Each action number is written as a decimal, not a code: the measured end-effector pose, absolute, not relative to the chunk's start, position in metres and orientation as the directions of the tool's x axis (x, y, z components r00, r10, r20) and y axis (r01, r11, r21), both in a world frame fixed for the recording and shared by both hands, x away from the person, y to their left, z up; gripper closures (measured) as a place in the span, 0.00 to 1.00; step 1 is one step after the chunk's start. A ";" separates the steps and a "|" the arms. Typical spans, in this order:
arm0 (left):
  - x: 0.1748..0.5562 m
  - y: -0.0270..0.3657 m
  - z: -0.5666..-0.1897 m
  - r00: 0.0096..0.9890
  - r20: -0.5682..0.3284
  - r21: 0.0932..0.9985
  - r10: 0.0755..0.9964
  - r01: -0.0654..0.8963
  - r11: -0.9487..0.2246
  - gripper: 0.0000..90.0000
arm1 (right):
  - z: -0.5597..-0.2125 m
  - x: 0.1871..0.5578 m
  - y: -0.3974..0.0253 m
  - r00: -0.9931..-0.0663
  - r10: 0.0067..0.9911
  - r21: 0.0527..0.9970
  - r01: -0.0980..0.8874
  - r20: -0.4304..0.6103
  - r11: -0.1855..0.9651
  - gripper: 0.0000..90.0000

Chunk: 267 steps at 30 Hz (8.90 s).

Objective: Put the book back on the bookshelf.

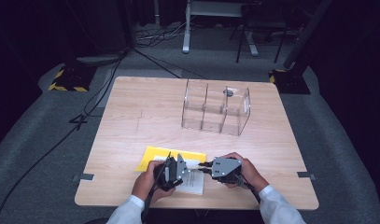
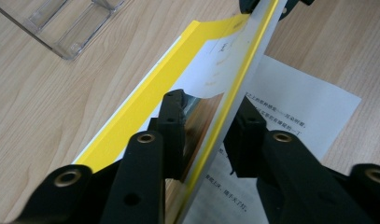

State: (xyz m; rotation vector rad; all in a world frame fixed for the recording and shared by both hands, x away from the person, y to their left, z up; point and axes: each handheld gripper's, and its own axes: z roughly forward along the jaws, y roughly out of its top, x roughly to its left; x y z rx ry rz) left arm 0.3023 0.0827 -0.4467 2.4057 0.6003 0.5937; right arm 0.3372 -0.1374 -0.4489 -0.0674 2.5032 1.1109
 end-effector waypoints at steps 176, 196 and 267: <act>0.310 0.132 -0.414 0.936 0.050 0.945 0.349 0.069 -0.321 0.83 | -0.382 0.363 -0.203 -0.966 0.212 0.954 -0.085 -0.150 0.287 0.64; 0.317 0.161 -0.425 0.936 0.006 0.951 0.351 0.103 -0.293 0.83 | -0.409 0.393 -0.158 -0.984 0.168 0.930 -0.001 -0.067 0.369 0.50; 0.336 0.096 -0.450 0.978 0.011 0.908 0.208 0.078 -0.411 0.83 | -0.440 0.345 -0.240 -0.987 0.148 0.928 0.003 -0.056 0.373 0.72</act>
